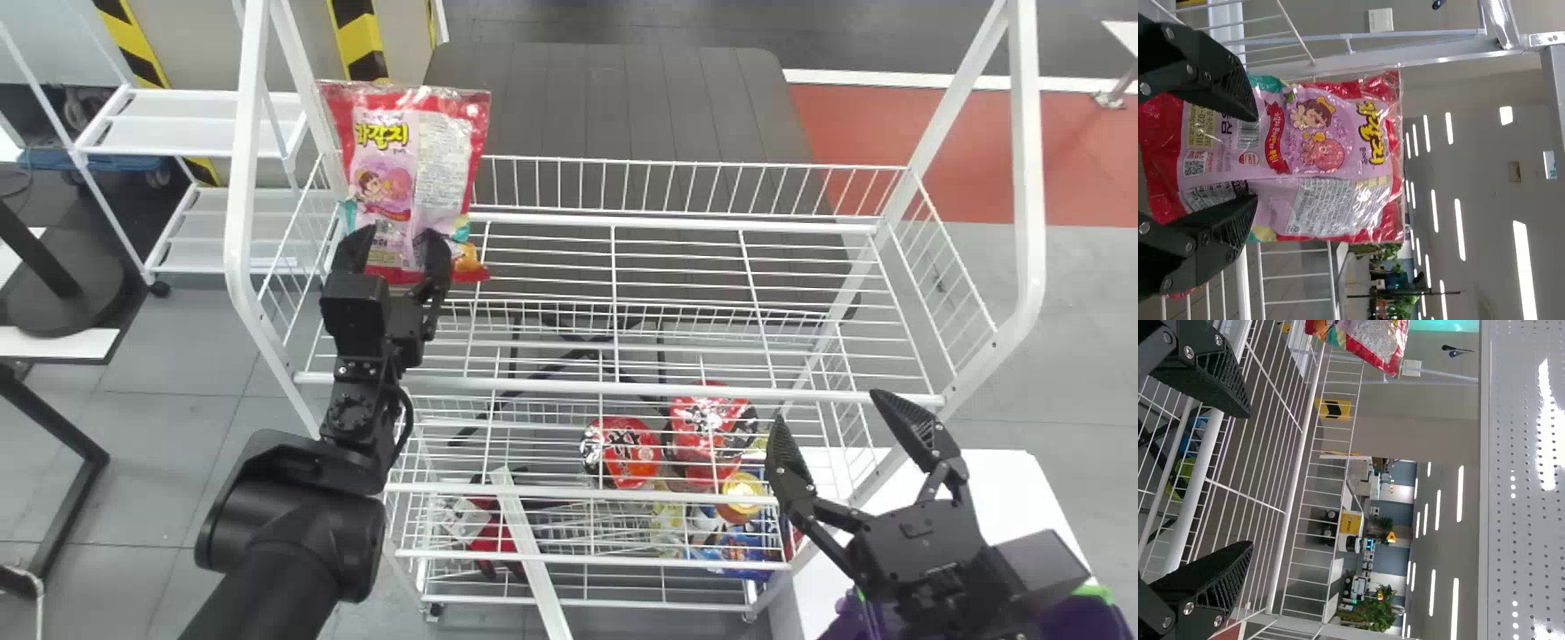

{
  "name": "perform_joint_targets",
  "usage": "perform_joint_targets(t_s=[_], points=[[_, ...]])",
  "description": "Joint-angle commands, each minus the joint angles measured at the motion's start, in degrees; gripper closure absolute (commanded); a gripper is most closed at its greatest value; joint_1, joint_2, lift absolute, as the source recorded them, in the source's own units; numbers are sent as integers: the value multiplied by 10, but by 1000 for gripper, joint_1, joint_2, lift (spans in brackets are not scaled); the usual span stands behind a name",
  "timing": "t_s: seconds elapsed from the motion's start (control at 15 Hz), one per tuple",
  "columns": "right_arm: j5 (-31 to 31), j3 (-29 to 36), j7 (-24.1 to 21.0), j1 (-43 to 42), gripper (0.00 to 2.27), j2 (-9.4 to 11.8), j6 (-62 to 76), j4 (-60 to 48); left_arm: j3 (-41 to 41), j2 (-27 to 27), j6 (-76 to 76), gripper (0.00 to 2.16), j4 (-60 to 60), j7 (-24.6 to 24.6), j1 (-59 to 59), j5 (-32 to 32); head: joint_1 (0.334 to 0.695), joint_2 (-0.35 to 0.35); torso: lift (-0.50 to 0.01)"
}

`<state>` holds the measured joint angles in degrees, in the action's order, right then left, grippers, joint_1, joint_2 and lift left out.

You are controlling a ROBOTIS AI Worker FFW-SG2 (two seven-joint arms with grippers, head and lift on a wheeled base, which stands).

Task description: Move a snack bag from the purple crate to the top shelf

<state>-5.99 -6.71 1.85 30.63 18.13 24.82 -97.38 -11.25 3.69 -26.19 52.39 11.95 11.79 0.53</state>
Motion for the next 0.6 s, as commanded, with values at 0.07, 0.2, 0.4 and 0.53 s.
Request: perform_joint_targets(t_s=[0.07, 0.2, 0.4, 0.53], points=[[0, 0, 0, 0, 147, 0, 0, 0, 0, 0, 0, 130, 1, 2, -2, 2, 695, -13, 0], [-1, 0, 0, 0, 147, 1, 2, 0, -1, -1, 0, 140, 1, 4, -3, 3, 695, -12, 0], [-1, 0, 0, 1, 147, 1, 2, 0, -1, -1, -18, 140, 6, 10, -12, 3, 695, -12, 0], [-1, 0, 0, 1, 147, 2, 2, 0, 0, -1, -21, 137, 24, 5, -33, 3, 695, -14, 0]])
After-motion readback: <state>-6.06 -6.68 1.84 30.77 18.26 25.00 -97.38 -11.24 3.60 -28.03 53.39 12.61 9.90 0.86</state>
